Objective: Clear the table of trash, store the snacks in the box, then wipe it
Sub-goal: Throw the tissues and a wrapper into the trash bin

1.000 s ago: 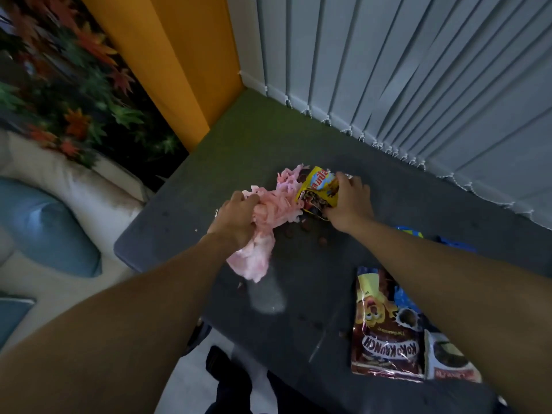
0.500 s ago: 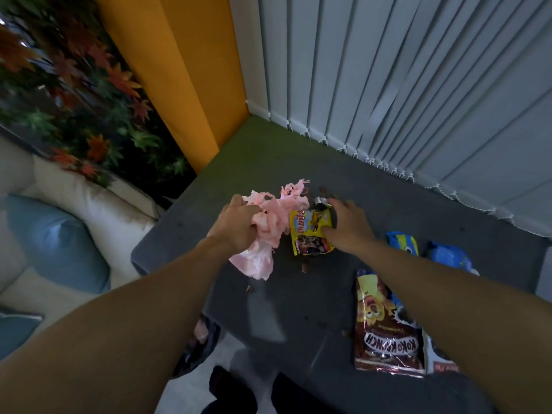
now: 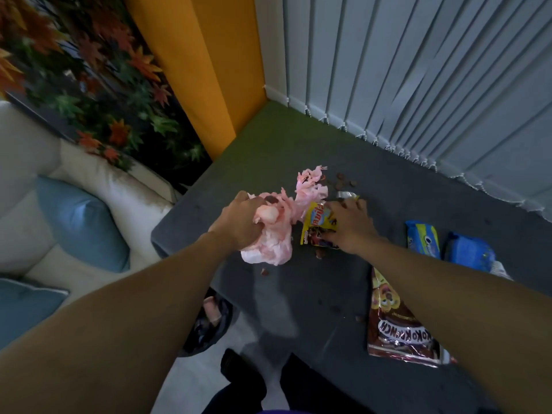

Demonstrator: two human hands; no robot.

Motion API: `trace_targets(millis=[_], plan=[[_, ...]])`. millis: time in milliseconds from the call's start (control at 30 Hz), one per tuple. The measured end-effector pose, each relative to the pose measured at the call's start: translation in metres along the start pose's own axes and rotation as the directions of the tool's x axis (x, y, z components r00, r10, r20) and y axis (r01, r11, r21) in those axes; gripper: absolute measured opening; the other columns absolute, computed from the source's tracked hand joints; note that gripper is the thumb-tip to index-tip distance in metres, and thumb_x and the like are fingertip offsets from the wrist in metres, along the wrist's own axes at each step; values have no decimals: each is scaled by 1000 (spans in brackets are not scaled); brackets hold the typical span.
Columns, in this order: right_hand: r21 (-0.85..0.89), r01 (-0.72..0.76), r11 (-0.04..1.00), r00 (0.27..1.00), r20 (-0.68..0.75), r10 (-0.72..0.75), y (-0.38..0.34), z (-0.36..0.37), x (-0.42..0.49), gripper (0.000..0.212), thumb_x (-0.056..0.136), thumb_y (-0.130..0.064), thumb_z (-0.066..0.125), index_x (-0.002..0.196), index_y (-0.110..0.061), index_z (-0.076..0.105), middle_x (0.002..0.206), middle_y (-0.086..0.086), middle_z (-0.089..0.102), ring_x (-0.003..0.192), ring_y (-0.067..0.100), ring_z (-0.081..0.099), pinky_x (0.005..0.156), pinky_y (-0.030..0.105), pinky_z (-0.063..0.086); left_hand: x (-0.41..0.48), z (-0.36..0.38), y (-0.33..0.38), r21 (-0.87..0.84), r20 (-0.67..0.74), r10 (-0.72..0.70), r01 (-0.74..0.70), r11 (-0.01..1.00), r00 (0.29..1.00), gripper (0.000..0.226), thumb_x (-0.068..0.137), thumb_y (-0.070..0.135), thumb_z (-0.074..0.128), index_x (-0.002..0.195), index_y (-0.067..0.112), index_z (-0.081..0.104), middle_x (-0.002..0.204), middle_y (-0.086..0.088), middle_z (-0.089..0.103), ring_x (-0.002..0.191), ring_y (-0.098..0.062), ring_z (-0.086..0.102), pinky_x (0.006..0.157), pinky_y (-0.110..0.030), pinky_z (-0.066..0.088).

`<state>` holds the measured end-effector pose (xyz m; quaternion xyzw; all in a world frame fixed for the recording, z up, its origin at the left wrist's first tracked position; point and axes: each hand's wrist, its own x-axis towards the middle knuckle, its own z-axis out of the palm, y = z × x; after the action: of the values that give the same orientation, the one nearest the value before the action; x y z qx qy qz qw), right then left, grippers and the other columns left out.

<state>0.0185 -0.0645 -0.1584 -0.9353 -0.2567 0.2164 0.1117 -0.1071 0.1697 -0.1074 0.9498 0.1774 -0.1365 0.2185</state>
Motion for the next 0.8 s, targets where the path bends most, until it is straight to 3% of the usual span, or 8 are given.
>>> trace_targets(millis=[133,233,367,567,633,700,800], plan=[[9,-2,1000,997,-78,2,4,-10,-2,34,90,-30,65,122,-19,60,119,4,41,119,27,30,95,47,47,-2,-13,-1,57,-7,43,-43,997,999,21,85,24,62,106,23,66,107,-2,44,104,-30,55,86,-40,47],[20,48,999,994,-103,-45,7,-20,-9,34,87,-31,66,118,-16,62,109,0,39,115,24,32,92,43,48,-2,-24,7,58,-41,60,-58,997,997,23,84,23,64,107,19,67,110,-5,54,103,-29,58,84,-39,48],[66,52,996,989,-139,-42,11,-32,-14,36,84,-28,65,117,-12,60,124,7,51,118,31,42,94,40,46,-3,-38,24,84,-81,62,-55,995,995,18,87,24,62,104,18,62,105,-6,67,98,-31,62,76,-36,46],[137,-14,991,971,-233,46,20,-53,-23,27,88,-28,60,109,-12,54,110,9,52,104,31,53,77,35,43,1,-59,43,179,-156,120,-91,980,980,18,89,33,62,96,19,53,93,-1,60,88,-24,53,69,-39,44],[145,-27,989,964,-257,64,23,-60,-27,25,88,-29,59,106,-13,53,107,8,50,102,30,53,79,38,46,6,-63,47,217,-164,165,-128,968,973,15,88,34,62,91,23,52,87,1,54,90,-22,47,69,-38,41],[150,-33,988,959,-274,73,25,-64,-29,23,89,-30,59,104,-15,51,105,5,47,100,29,52,80,39,48,12,-63,52,227,-152,211,-174,958,965,14,86,34,62,86,26,51,84,2,53,91,-26,54,67,-36,39],[163,-79,983,949,-290,124,30,-66,-29,29,90,-29,58,112,-11,52,113,9,48,102,30,52,79,38,45,20,-61,64,172,-79,207,-191,966,975,11,87,28,64,90,22,54,96,-3,54,89,-28,57,70,-37,42]])
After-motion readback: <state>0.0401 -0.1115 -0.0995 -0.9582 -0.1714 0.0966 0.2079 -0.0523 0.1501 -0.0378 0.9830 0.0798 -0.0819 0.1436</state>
